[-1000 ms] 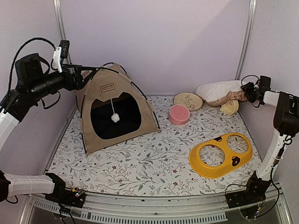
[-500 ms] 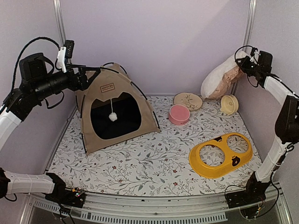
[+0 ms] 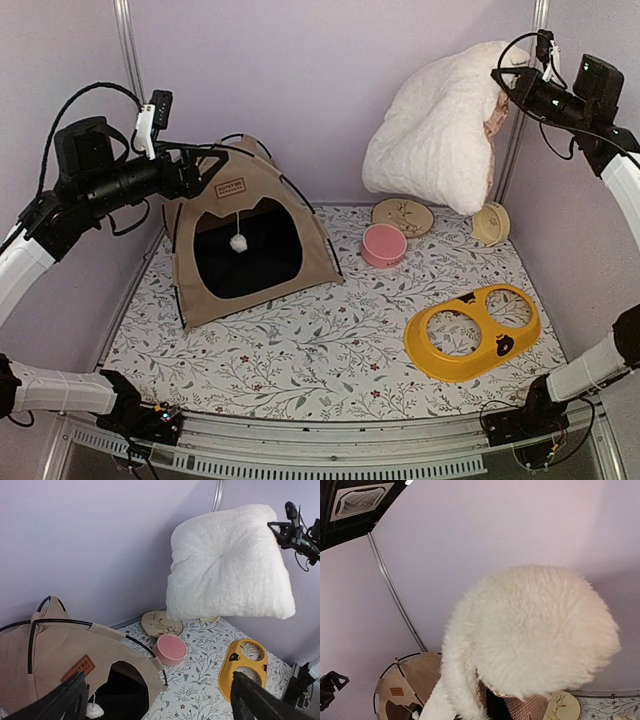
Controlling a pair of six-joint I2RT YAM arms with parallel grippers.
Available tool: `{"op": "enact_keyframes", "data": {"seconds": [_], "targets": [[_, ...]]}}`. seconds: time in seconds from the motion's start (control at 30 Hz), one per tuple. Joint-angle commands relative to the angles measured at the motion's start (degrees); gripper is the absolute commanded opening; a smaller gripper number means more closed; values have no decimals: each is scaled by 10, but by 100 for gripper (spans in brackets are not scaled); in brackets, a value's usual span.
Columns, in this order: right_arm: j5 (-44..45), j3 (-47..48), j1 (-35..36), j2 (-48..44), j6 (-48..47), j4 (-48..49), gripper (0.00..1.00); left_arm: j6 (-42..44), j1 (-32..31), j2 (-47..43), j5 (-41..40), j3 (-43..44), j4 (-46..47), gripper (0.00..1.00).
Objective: Set up the pet tent
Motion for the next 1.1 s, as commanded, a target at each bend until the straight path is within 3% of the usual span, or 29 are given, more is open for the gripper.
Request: {"op": "enact_keyframes", "data": {"seconds": [0.0,0.2,0.27,0.33,0.43,0.53,0.63,0.77,0.83,0.9,0.97,1.07], "targets": [[1,-42,11,-96,-45,-79,0,-8,-15,14,8,-4,26,99],[-43,-10,15,-162,-92,-226,0,-18,-31,26,14,-3,36,99],[-55,1,49,-163,-93,-269,0,-23,-39,31,12,-5,40,100],[-41,-11,118,-160,-86,-292,0,-29,-46,35,12,-7,43,99],[99,-72,297,-146,-73,-308,0,-38,-58,39,12,-12,44,99],[186,-144,453,-83,-38,-290,0,-48,-65,34,2,-26,40,99],[173,-197,531,14,14,-208,0,-62,-66,20,-24,-45,25,100],[118,-181,588,147,53,-101,0,-105,-67,-16,-72,-72,-16,99],[64,-161,595,188,67,-60,12,-128,-67,-45,-95,-94,-36,100],[29,-149,599,201,70,-28,43,-152,-68,-75,-101,-119,-54,100],[18,-136,599,198,54,-34,63,-172,-69,-100,-94,-145,-74,99],[37,-122,597,175,24,-76,79,-193,-80,-130,-76,-192,-93,99]]}}
